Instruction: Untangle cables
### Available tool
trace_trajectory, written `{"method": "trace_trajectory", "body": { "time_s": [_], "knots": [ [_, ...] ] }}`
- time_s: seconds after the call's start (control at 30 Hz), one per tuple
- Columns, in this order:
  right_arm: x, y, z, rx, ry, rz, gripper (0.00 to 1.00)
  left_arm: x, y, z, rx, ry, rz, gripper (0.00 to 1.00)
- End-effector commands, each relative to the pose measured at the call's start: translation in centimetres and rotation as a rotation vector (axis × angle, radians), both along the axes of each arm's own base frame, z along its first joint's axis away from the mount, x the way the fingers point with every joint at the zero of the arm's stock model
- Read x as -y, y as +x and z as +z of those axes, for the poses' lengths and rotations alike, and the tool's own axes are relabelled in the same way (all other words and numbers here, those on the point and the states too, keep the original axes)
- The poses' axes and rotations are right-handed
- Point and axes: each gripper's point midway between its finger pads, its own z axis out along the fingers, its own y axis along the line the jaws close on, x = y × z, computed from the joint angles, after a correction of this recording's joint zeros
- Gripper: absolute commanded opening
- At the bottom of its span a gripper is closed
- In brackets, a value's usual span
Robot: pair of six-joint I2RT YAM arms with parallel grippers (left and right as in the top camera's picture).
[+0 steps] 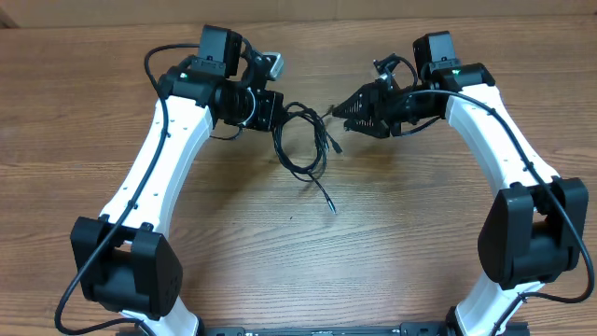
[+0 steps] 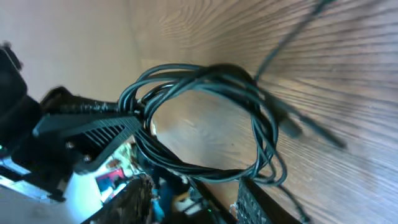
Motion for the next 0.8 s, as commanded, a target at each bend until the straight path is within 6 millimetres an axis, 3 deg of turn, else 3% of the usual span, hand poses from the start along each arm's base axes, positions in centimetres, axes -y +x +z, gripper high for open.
{"method": "trace_trajectory", "body": {
  "time_s": [0.0, 0.13, 0.27, 0.47, 0.77],
  "knots": [
    [-0.9, 0.3, 0.4, -0.112, -0.052, -0.122, 0.42, 0.8, 0.5, -0.3, -0.116, -0.074, 0.119, 0.04],
    [-2.9, 1.6, 0.2, -0.130, -0.073, -0.207, 0.42, 2.0, -0.1, -0.1, -0.184, -0.151, 0.115, 0.04],
    [-4.7, 1.7, -0.7, -0.161, -0.073, -0.211, 0.42, 2.4, -0.3, 0.1, -0.197, -0.172, 0.108, 0.04],
    [-5.7, 2.0, -3.2, -0.194, -0.106, -0.218, 0.38, 2.7, -0.5, 0.3, -0.203, -0.188, 0.095, 0.04],
    [-6.8, 2.1, -3.8, -0.186, -0.117, -0.220, 0.38, 2.8, -0.7, 0.3, -0.210, -0.193, 0.091, 0.04]
  ]
}}
